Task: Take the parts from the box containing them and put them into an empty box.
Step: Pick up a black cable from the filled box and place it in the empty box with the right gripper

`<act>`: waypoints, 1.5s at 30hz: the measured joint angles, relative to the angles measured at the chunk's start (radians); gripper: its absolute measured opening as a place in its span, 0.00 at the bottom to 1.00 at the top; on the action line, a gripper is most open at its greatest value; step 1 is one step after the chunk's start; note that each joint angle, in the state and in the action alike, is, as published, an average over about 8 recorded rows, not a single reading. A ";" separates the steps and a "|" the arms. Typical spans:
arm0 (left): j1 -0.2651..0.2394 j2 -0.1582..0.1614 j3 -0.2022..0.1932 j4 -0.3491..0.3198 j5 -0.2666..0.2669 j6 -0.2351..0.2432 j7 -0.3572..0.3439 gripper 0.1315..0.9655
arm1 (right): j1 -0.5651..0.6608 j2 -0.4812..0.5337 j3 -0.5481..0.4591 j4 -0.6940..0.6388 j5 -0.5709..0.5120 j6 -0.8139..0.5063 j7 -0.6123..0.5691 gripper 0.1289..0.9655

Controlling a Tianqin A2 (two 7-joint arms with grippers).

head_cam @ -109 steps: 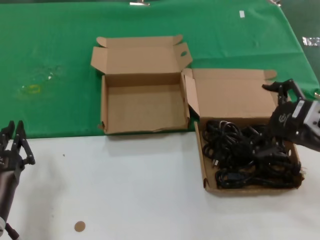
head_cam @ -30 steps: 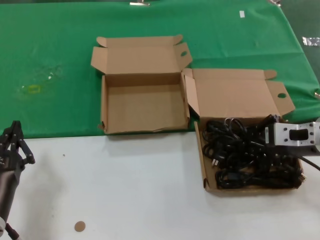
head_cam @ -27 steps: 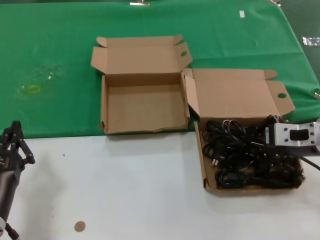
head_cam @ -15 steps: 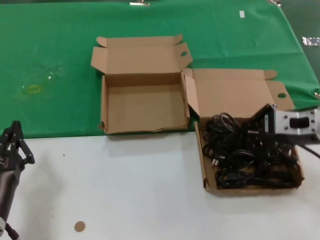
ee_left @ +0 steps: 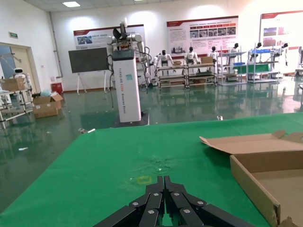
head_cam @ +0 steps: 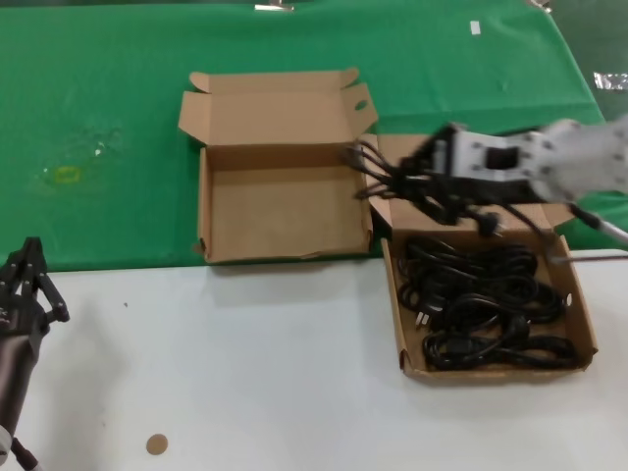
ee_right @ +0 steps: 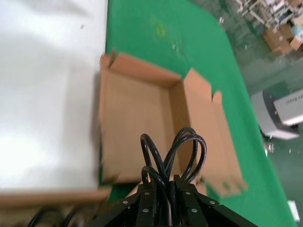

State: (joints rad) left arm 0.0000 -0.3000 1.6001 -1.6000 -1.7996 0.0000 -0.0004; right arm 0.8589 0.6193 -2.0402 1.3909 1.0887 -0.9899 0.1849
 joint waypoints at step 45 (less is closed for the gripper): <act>0.000 0.000 0.000 0.000 0.000 0.000 0.000 0.02 | 0.195 -0.444 -0.159 -0.357 -0.215 0.127 0.013 0.09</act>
State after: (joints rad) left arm 0.0000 -0.3000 1.6001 -1.6000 -1.7997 0.0000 -0.0004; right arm 1.0540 0.1754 -2.1989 1.0339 0.8736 -0.8626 0.1981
